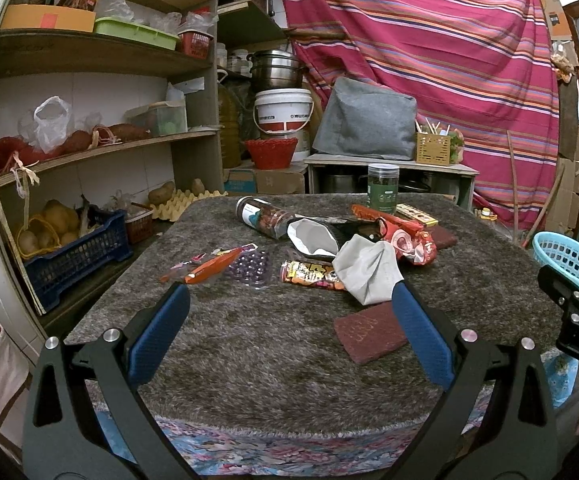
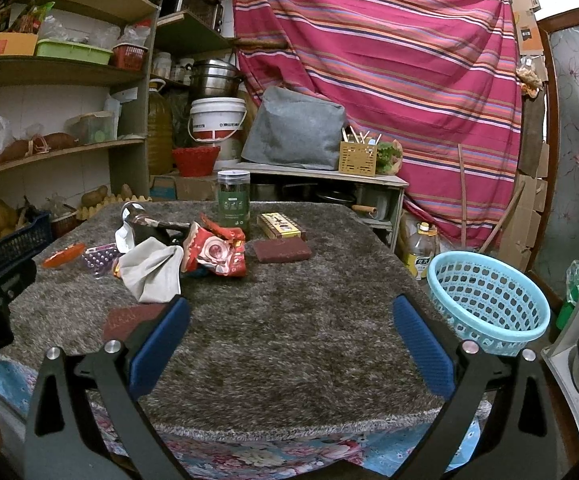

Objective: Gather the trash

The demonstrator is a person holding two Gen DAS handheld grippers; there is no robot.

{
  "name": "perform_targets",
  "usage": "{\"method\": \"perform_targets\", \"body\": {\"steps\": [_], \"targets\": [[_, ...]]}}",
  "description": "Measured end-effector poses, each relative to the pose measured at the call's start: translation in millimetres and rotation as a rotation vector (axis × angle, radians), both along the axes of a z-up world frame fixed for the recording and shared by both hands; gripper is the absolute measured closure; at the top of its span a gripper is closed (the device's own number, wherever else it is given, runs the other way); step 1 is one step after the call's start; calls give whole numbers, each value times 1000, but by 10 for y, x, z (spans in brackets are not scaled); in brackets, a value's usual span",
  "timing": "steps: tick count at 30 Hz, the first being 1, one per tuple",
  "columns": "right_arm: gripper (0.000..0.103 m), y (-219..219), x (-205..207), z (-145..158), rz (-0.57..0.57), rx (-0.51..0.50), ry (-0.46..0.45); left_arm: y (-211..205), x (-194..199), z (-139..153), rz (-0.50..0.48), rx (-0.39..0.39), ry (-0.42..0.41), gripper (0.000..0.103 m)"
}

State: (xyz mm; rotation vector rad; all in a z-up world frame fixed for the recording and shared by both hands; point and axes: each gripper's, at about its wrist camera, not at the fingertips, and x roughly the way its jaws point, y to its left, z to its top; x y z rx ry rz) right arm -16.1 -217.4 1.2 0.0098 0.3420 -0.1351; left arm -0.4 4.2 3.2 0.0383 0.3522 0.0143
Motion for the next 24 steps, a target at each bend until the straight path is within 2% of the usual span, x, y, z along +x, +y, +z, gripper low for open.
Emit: {"method": "perform_targets", "body": {"steps": [24], "targets": [[4, -33, 90, -89, -6, -27, 29, 53, 54, -78, -12, -5, 17, 5]]}}
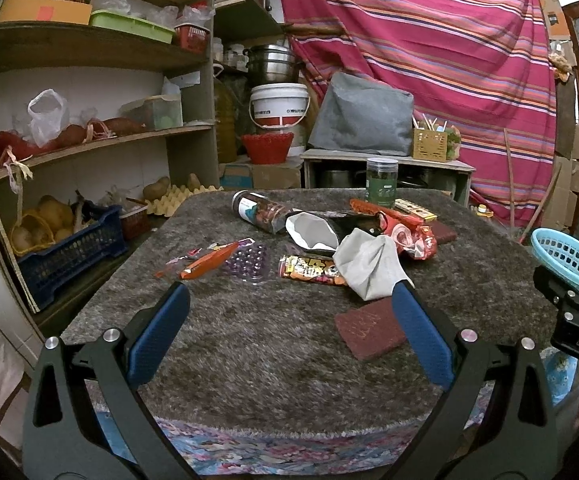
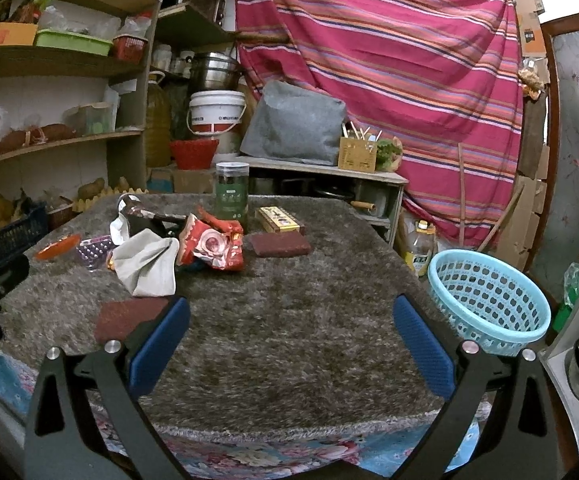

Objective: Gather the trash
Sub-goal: 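Grasp the orange-and-white snack wrapper with the left tool while the right tool grasps the red chip bag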

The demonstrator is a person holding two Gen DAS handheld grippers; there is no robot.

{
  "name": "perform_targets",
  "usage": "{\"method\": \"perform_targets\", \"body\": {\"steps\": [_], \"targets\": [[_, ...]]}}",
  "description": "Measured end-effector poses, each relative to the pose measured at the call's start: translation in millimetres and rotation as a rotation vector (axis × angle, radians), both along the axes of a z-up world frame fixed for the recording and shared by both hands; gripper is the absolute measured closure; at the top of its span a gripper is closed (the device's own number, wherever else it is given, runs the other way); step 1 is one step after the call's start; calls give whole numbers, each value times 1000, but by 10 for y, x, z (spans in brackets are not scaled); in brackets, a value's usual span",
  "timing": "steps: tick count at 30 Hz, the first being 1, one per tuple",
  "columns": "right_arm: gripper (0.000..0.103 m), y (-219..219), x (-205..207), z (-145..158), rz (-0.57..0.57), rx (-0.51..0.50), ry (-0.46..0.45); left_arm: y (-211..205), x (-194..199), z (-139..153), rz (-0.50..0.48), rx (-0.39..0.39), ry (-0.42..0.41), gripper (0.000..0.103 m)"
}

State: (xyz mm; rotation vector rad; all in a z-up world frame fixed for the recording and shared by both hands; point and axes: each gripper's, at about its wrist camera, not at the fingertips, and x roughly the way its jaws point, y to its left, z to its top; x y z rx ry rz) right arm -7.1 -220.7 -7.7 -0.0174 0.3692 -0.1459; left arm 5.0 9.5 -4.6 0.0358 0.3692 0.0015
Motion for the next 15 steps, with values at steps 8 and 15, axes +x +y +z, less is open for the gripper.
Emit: {"method": "perform_targets", "body": {"steps": [8, 15], "targets": [[4, -30, 181, 30, -6, -16, -4, 142, 199, 68, 11, -2, -1, 5], [4, -27, 538, 100, 51, 20, -8, 332, 611, 126, 39, 20, 29, 5]]}}
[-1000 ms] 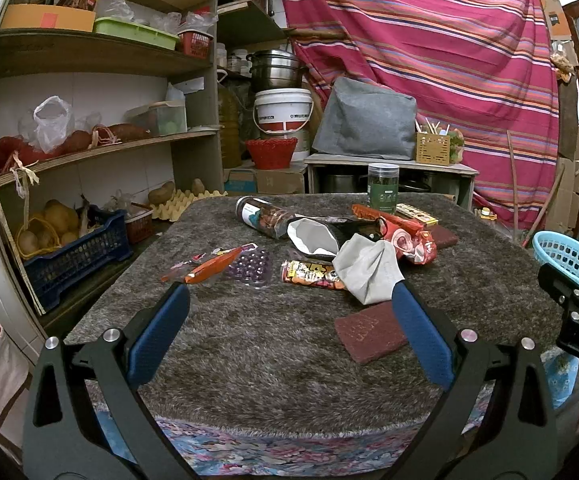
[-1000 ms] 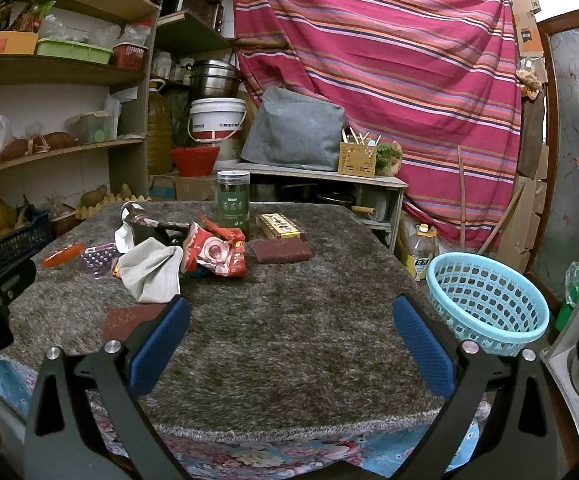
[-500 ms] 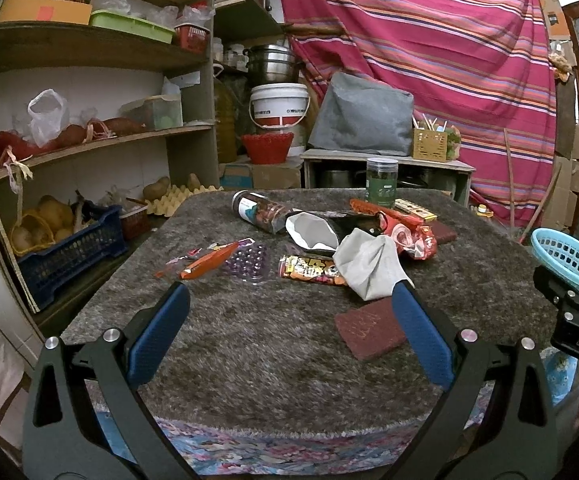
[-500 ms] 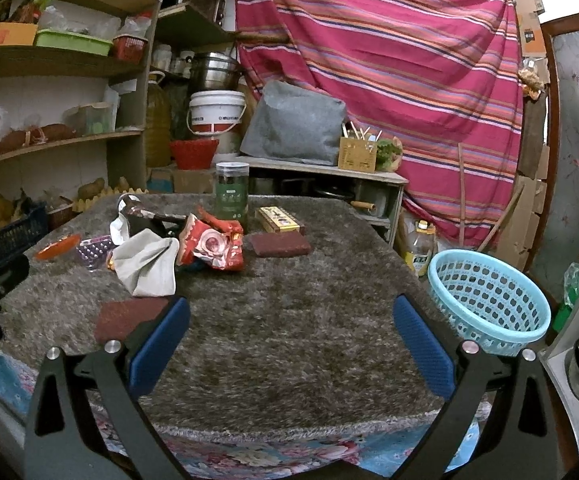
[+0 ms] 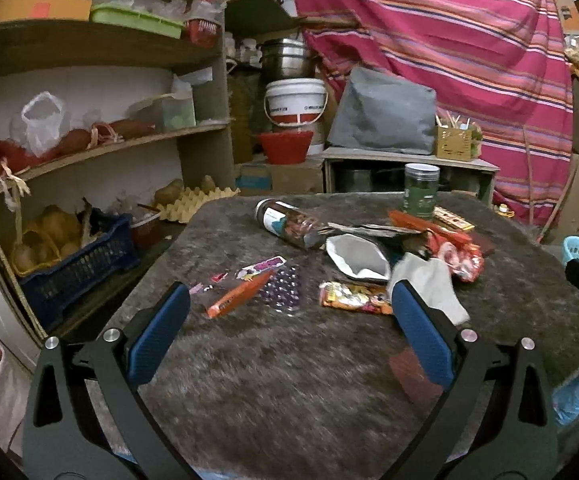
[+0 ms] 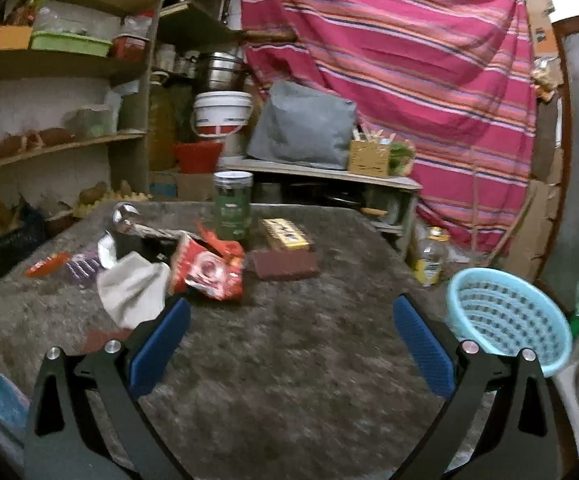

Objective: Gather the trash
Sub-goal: 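Grasp the orange-and-white snack wrapper with the left tool while the right tool grasps the red chip bag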

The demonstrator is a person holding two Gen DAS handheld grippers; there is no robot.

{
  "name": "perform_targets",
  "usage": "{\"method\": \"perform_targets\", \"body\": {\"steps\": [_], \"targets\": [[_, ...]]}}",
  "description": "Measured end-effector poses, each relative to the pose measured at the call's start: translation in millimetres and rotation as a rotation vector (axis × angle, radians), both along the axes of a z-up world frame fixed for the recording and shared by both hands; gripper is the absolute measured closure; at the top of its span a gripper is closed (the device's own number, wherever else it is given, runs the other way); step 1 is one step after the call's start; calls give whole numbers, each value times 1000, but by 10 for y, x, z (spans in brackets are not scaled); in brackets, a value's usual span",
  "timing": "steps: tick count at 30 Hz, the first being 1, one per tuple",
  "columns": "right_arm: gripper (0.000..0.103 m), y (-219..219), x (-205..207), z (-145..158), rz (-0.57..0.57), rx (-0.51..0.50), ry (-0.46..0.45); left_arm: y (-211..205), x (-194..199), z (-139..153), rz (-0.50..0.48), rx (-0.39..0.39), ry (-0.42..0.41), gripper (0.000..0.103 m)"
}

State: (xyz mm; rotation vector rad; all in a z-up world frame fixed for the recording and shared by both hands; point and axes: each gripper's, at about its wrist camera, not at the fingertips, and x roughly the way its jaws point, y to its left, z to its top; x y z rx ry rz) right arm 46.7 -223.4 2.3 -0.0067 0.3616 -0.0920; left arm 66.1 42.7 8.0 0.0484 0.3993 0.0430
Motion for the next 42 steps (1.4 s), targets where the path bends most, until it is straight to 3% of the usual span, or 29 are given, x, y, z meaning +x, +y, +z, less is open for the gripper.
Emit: {"method": "perform_targets", "body": {"steps": [8, 15, 17, 21, 22, 30, 33, 34, 42], "targets": [[4, 165, 431, -1, 32, -27, 80, 309, 599, -109, 18, 14, 92, 5], [4, 172, 823, -277, 38, -21, 169, 527, 958, -429, 26, 43, 179, 12], [4, 146, 869, -348, 28, -16, 180, 606, 1034, -483, 20, 27, 205, 22], [4, 124, 958, -442, 31, 5, 210, 655, 1178, -576, 8, 17, 248, 30], [4, 133, 979, -454, 40, 11, 216, 648, 1211, -593, 4, 21, 259, 38], [4, 245, 1001, -456, 69, -6, 215, 594, 1219, -578, -13, 40, 240, 62], [4, 308, 981, -457, 83, -13, 211, 632, 1208, -562, -5, 31, 243, 80], [4, 333, 975, -459, 86, -19, 209, 648, 1215, -562, -19, 8, 256, 100], [4, 417, 978, -432, 85, -55, 205, 636, 1041, -432, -10, -3, 200, 100]]}}
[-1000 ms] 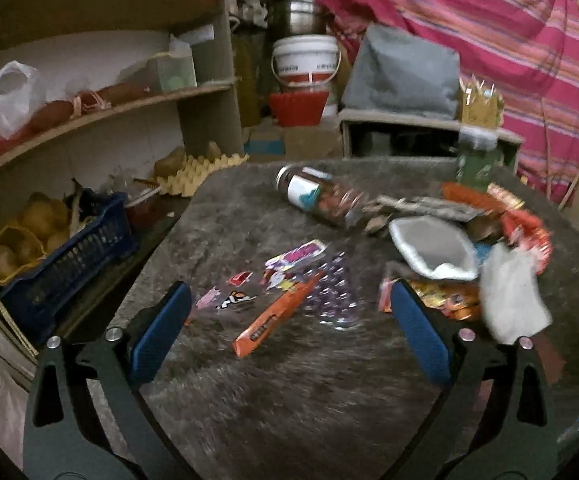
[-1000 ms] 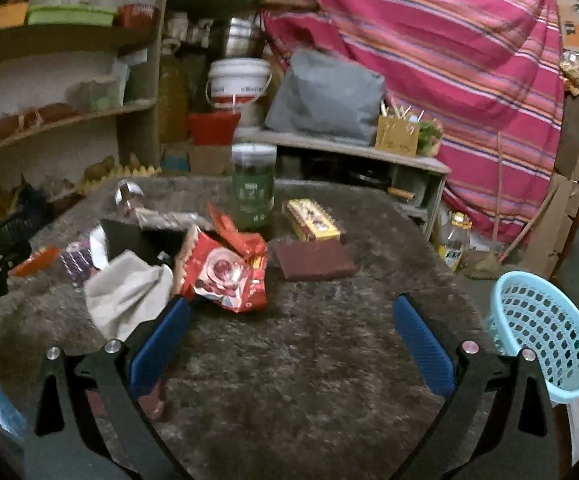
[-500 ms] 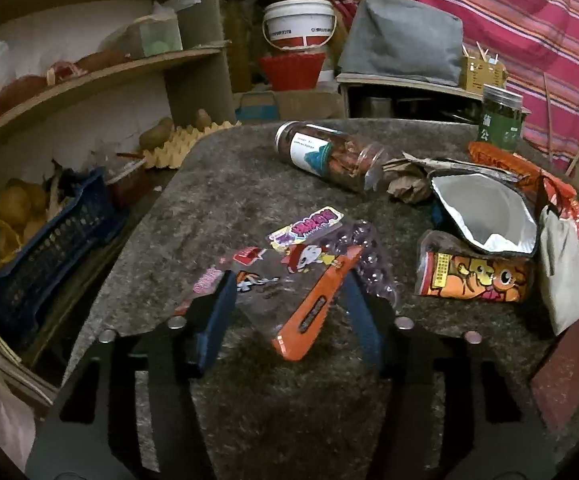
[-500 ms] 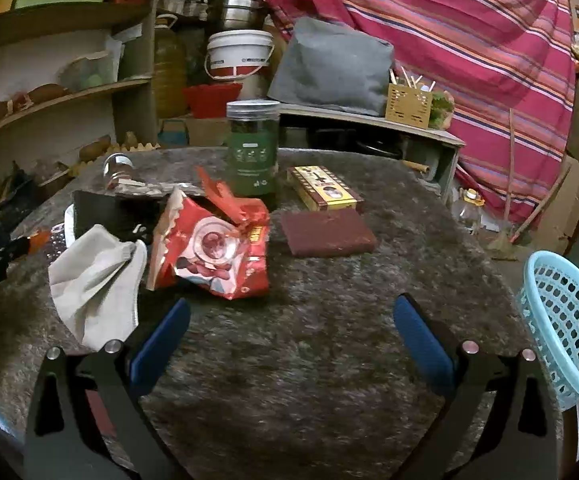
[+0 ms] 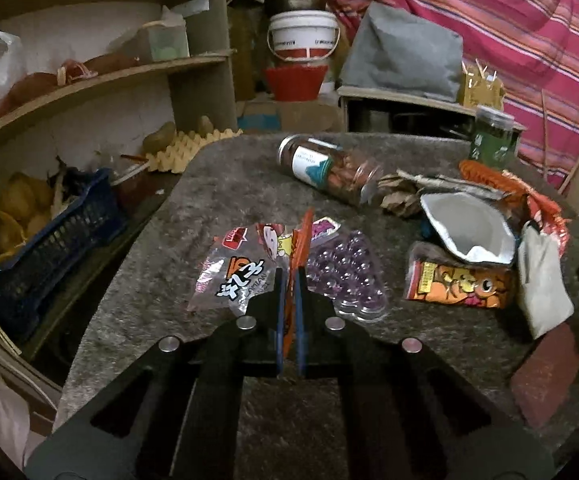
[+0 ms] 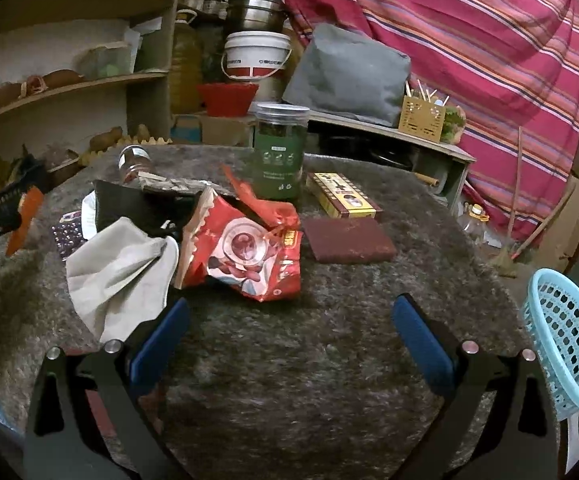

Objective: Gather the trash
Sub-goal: 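Grasp the orange-and-white snack wrapper with the left tool while the right tool grasps the red chip bag, then carry both wrappers over the blue basket and open both tools to drop them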

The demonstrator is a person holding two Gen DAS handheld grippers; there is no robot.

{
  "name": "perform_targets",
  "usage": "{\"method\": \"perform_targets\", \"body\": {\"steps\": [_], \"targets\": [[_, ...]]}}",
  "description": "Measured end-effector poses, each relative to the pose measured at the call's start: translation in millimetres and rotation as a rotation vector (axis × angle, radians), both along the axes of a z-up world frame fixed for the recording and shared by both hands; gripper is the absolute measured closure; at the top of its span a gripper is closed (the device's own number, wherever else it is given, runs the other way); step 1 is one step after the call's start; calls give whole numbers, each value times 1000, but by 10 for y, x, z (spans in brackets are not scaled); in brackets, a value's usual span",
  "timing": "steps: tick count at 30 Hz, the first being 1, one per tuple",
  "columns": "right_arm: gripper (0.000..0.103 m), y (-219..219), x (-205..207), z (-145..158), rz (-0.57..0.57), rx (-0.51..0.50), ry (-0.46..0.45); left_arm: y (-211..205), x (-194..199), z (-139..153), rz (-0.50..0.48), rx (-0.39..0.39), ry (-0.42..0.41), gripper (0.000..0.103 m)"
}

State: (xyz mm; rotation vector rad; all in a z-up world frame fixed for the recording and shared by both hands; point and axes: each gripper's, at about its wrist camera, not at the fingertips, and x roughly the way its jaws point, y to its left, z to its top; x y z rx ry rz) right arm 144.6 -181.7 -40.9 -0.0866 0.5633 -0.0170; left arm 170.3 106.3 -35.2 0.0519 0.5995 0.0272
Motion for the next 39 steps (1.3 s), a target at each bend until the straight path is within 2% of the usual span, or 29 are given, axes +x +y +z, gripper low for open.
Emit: {"method": "perform_targets", "body": {"steps": [9, 12, 17, 19, 20, 21, 22, 23, 25, 30, 39], "targets": [[4, -176, 275, 134, -2, 33, 4, 92, -43, 91, 26, -52, -27, 100], [7, -172, 408, 126, 8, 18, 21, 81, -41, 88, 23, -44, -28, 100], [30, -137, 531, -76, 57, 44, 96, 12, -11, 66, 14, -24, -23, 100], [56, -143, 561, -94, 81, 68, 115, -16, 11, 53, 12, -19, -19, 100], [62, -143, 581, -101, 107, 89, 129, -29, 12, 48, 11, -17, -18, 100], [76, -142, 597, -115, 127, 105, 143, -40, 20, 48, 10, -16, -17, 100], [85, -148, 606, -135, 142, 119, 154, -54, 25, 49, 10, -14, -17, 100], [85, -153, 607, -151, 156, 136, 162, -66, 27, 50, 10, -13, -18, 100], [93, -172, 570, -146, 170, 154, 149, -79, 27, 58, 9, -11, -22, 100], [93, -316, 466, -48, 164, 131, 119, -164, 7, 77, 9, 2, -32, 100], [94, -1032, 275, 26, 84, 196, 114, -455, -162, 317, -19, 40, -100, 100]]}}
